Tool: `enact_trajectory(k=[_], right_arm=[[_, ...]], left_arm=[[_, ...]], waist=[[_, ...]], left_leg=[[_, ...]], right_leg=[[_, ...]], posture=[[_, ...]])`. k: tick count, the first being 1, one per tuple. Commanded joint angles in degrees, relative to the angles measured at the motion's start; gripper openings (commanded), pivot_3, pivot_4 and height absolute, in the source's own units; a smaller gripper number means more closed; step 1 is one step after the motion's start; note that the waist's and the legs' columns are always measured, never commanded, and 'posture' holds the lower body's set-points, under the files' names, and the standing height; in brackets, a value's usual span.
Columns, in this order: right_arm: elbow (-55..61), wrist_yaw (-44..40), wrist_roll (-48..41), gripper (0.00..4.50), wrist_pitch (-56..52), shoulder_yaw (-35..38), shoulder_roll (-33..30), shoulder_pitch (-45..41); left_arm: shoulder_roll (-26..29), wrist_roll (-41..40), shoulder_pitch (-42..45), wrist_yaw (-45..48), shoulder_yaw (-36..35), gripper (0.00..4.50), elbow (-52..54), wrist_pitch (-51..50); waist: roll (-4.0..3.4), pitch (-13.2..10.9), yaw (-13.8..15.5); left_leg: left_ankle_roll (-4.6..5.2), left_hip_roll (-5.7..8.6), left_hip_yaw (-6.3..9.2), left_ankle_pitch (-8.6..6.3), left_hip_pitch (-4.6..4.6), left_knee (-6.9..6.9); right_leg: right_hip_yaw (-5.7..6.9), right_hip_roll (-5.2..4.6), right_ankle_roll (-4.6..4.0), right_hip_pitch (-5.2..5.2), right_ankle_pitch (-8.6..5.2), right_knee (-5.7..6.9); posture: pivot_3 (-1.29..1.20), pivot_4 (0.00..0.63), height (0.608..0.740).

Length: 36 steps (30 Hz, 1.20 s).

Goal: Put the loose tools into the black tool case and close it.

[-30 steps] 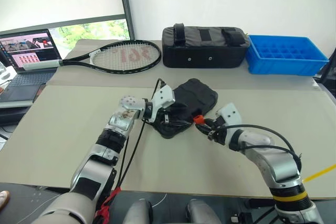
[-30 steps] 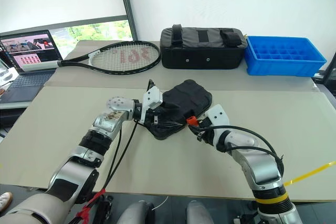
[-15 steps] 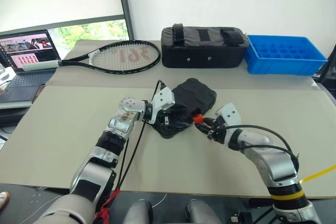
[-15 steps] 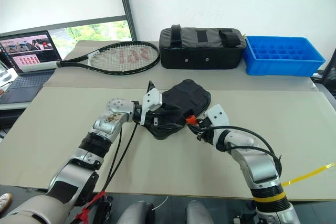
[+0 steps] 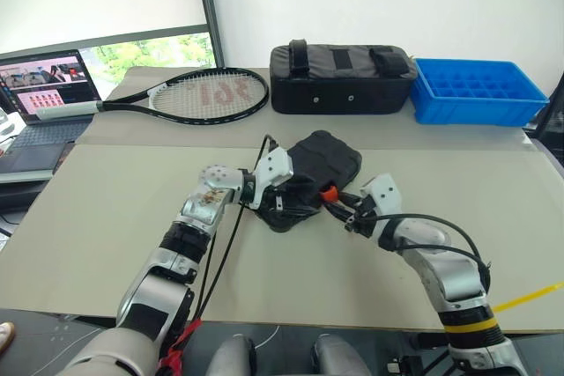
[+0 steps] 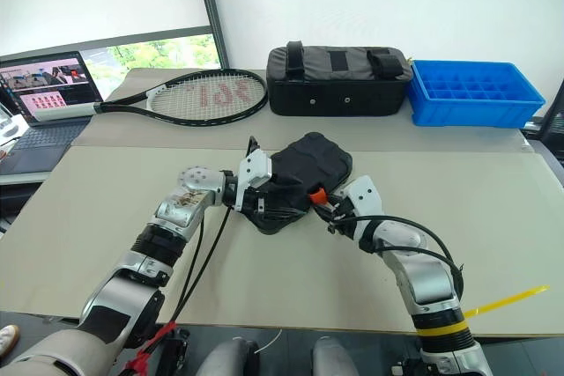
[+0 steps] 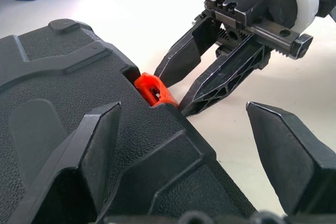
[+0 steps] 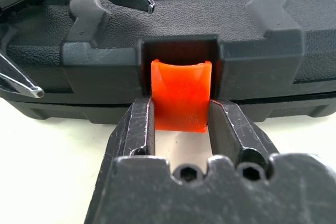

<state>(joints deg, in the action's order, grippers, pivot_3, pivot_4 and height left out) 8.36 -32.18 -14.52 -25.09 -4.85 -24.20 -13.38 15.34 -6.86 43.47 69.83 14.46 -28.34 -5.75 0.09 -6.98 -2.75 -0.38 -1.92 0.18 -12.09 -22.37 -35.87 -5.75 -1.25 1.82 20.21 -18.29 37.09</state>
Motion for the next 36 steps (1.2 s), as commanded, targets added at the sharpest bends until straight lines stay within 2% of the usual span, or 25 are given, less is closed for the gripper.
enact_trajectory(k=[1,5,6,12,18,21,26,36], right_arm=[[0.28,0.38,0.98,1.15,3.67,1.61,0.20,-3.22],[0.15,-0.23,1.13,1.15,2.63,1.30,-0.17,-3.68],[0.47,-0.40,0.84,2.17,1.94,1.41,-0.23,-3.69],[2.11,-0.73,0.49,4.09,1.82,3.39,-1.14,-2.34],[7.57,-2.77,-2.27,4.09,-1.18,6.38,-4.42,1.79],[9.01,-2.94,-2.64,3.31,-2.24,6.02,-4.53,2.89],[8.14,-2.31,-0.99,1.59,-2.49,3.82,-3.92,2.18],[4.10,-2.86,0.84,1.59,-1.47,1.42,-3.35,-1.01]], left_arm=[[0.50,1.19,-1.90,0.87,1.78,4.08,-1.72,-0.71],[0.59,1.28,-1.91,0.80,1.80,4.08,-1.96,-0.48],[0.65,1.30,-2.02,0.77,1.81,4.08,-1.88,-0.45],[0.94,1.42,-1.99,0.48,1.57,4.08,-2.56,0.12],[0.85,1.35,-1.69,0.07,1.16,4.08,-3.40,0.51],[0.55,1.42,-1.47,-0.01,1.20,4.08,-4.11,0.90],[0.19,1.47,-1.22,-0.07,1.29,4.08,-4.71,1.39],[0.51,1.51,-1.58,-0.28,1.10,4.08,-4.48,1.43]], waist=[[0.00,0.00,-0.02],[0.00,0.00,-0.04],[-0.01,0.00,-0.02],[-0.01,0.01,0.09],[0.03,0.00,0.18],[0.11,-0.04,0.06],[0.15,-0.07,0.12],[0.15,-0.07,0.13]], left_leg=[[0.00,0.00,0.00,0.00,0.00,0.00],[0.00,-0.01,-0.01,0.00,0.02,0.00],[0.00,-0.01,-0.01,0.00,0.02,0.00],[0.00,-0.01,-0.01,0.00,0.05,0.02],[0.00,0.00,-0.01,0.00,0.04,0.04],[0.00,-0.01,-0.01,0.00,0.07,0.04],[0.00,0.00,-0.01,0.00,0.08,0.02],[0.00,0.01,-0.02,0.00,0.06,0.01]], right_leg=[[0.00,0.00,0.00,0.00,0.00,0.00],[-0.01,0.00,0.00,0.00,0.00,0.01],[-0.01,0.00,0.00,0.00,0.00,0.01],[-0.01,0.00,0.00,-0.04,0.00,0.00],[-0.01,-0.01,0.00,-0.05,0.00,-0.01],[-0.01,0.00,0.01,-0.06,-0.01,-0.02],[-0.01,-0.01,0.01,-0.07,-0.01,-0.01],[-0.02,-0.01,0.02,-0.06,-0.01,-0.01]], posture=[[0.00,0.150,0.707],[0.00,0.150,0.707],[0.00,0.150,0.707],[0.00,0.150,0.707],[0.00,0.150,0.707],[0.00,0.150,0.707],[0.00,0.150,0.707],[0.00,0.150,0.707]])
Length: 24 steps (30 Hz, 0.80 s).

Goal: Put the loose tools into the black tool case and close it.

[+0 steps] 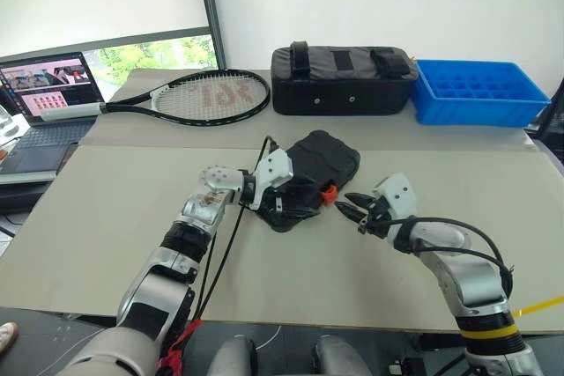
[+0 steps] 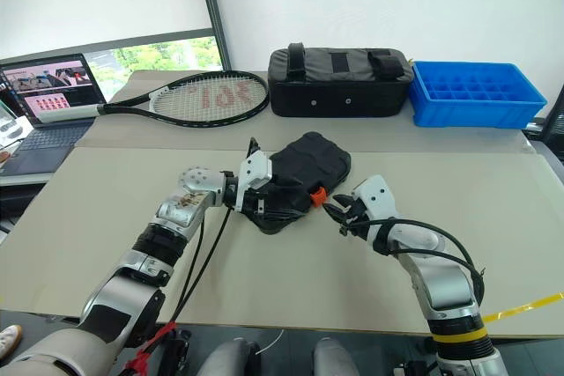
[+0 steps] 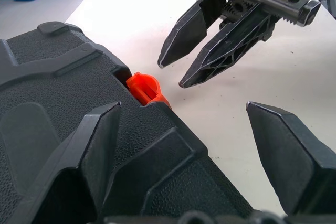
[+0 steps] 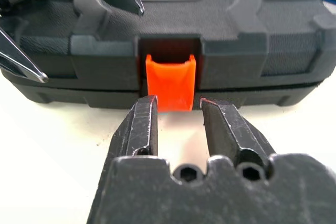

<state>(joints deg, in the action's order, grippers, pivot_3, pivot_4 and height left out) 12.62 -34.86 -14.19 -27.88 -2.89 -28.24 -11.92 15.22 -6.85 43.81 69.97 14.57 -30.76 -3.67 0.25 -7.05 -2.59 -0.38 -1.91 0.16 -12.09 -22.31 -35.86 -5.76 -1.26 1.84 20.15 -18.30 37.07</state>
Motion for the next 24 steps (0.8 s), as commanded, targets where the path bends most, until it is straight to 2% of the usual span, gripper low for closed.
enact_trajectory(k=[1,8,14,18,23,24], right_arm=[[-0.76,-0.17,0.68,1.59,1.55,-0.80,0.89,-3.00],[-5.04,-0.27,1.91,1.59,2.88,-2.42,3.16,-7.33],[-4.73,-0.91,1.81,1.59,3.39,-1.68,2.84,-6.57],[-1.98,-1.95,0.21,1.59,2.35,1.38,0.57,-3.27],[-0.35,-6.71,-4.35,1.59,4.12,8.08,-3.73,1.84],[0.11,-9.01,-5.86,1.83,4.68,9.42,-4.82,3.18]], left_arm=[[0.66,1.48,-1.96,-0.46,0.97,4.08,-2.01,-0.69],[0.87,1.38,-2.29,-0.64,0.81,4.08,-1.78,-0.81],[0.97,1.40,-2.81,-0.87,0.66,4.08,-1.17,-1.10],[2.43,0.24,-3.62,-1.18,-1.12,4.08,1.73,-1.94],[6.77,-5.29,-5.85,-2.51,-7.39,4.08,12.05,-7.90],[7.83,-6.66,-6.90,-3.57,-9.22,4.08,14.63,-9.65]], waist=[[0.00,0.00,-0.02],[0.00,0.01,-0.25],[-0.01,0.01,-0.62],[-0.06,0.05,-0.40],[-0.07,0.03,-0.34],[-0.07,0.01,-0.34]], left_leg=[[0.00,-0.01,0.00,0.00,0.02,0.00],[0.00,-0.02,0.00,0.00,0.02,0.01],[0.00,-0.04,0.00,0.00,0.08,0.00],[0.00,-0.03,0.01,0.00,0.04,0.01],[0.00,-0.04,-0.01,0.00,-0.01,0.07],[0.00,-0.05,0.00,0.00,-0.01,0.11]], right_leg=[[0.00,0.01,0.00,-0.01,0.00,0.00],[0.00,0.01,0.00,0.00,0.00,0.01],[-0.01,0.03,-0.01,-0.01,0.01,0.05],[-0.01,0.02,-0.01,0.00,0.00,0.03],[-0.02,0.02,-0.01,0.05,0.00,-0.01],[-0.02,0.02,-0.01,0.07,0.01,-0.02]], posture=[[0.00,0.150,0.707],[0.00,0.150,0.707],[0.00,0.150,0.707],[0.00,0.150,0.707],[0.00,0.150,0.707],[0.00,0.150,0.707]])
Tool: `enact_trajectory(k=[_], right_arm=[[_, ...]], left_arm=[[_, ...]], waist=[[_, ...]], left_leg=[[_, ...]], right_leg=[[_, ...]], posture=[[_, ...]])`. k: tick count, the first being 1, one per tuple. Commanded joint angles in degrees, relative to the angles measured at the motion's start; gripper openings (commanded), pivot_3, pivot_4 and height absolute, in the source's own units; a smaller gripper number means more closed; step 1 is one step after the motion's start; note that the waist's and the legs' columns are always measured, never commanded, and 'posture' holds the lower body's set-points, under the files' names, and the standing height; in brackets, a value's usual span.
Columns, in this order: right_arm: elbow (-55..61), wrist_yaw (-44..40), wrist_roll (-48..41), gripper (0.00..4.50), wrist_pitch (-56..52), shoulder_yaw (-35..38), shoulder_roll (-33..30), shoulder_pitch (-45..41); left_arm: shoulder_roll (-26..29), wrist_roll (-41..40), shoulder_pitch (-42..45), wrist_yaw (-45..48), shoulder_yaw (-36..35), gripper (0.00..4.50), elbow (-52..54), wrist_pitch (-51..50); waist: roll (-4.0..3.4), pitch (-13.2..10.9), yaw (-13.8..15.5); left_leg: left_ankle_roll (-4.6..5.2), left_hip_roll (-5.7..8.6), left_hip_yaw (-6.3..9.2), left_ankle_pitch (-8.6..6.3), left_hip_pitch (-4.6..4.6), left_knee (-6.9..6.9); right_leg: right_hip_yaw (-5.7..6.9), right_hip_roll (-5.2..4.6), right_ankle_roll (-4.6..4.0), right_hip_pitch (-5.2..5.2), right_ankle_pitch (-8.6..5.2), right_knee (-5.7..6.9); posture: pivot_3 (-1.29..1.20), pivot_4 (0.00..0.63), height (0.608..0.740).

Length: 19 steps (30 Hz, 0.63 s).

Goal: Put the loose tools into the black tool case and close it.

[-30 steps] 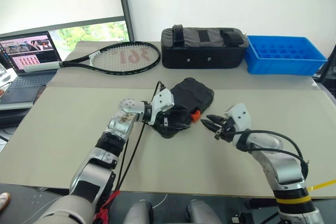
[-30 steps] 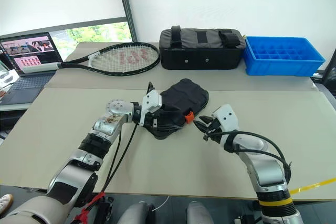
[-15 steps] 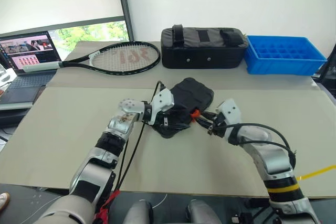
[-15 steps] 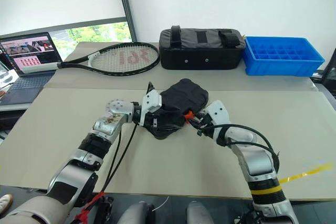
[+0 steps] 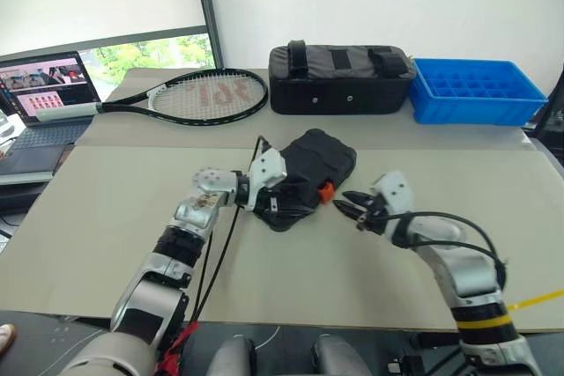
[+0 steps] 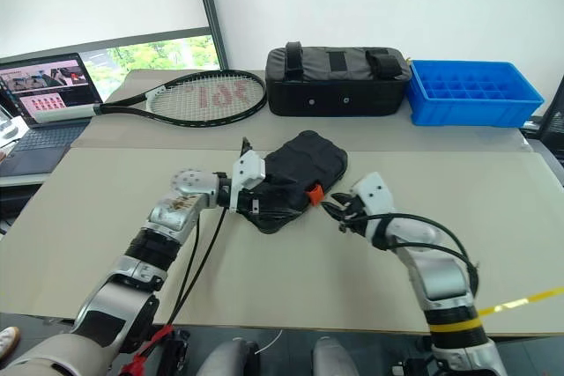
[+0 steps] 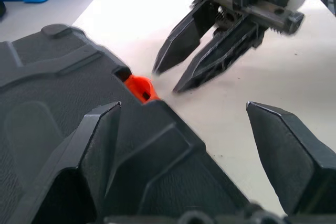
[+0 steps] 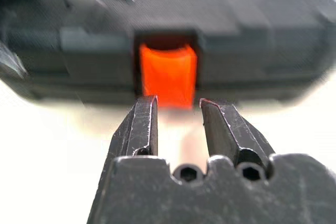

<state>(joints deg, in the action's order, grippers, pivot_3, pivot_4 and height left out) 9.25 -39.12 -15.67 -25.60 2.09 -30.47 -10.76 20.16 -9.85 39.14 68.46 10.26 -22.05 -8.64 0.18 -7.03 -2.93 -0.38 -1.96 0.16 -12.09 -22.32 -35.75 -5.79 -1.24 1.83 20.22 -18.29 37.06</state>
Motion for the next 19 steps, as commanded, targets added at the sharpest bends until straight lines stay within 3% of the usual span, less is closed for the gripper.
enact_trajectory(k=[1,8,14,19], right_arm=[[3.77,-6.06,-5.61,2.11,2.47,5.80,-3.39,3.14],[-5.51,-15.71,-6.52,4.31,15.54,13.21,-8.58,9.56],[-16.38,-22.46,-7.56,4.41,24.68,16.29,-10.07,9.56],[-21.91,-24.67,-7.09,4.41,28.88,16.46,-10.29,8.11]], left_arm=[[3.81,-4.55,-3.33,-3.31,-6.45,4.08,7.91,-5.91],[11.52,-6.10,-22.54,-12.20,-16.95,4.08,22.39,-9.50],[13.73,-5.84,-35.89,-17.27,-20.88,4.08,28.78,-10.32],[13.85,-5.14,-39.50,-19.07,-20.00,4.08,29.13,-8.18]], waist=[[0.00,-0.03,0.02],[0.14,-0.13,0.33],[0.25,-0.20,0.84],[0.31,-0.23,0.87]], left_leg=[[0.00,-0.01,0.01,0.00,0.00,0.01],[0.00,0.00,-0.03,-0.01,0.03,0.16],[-0.01,-0.02,-0.07,0.00,0.07,0.26],[-0.01,-0.02,-0.15,0.00,0.09,0.31]], right_leg=[[0.00,0.00,0.00,0.02,0.00,0.00],[0.03,-0.19,-0.05,-0.03,0.02,-0.18],[0.09,-0.41,-0.32,-0.07,0.17,-0.25],[0.07,-0.44,-0.39,-0.08,0.19,-0.29]], posture=[[0.00,0.150,0.707],[0.00,0.150,0.707],[0.00,0.150,0.707],[0.00,0.150,0.707]])
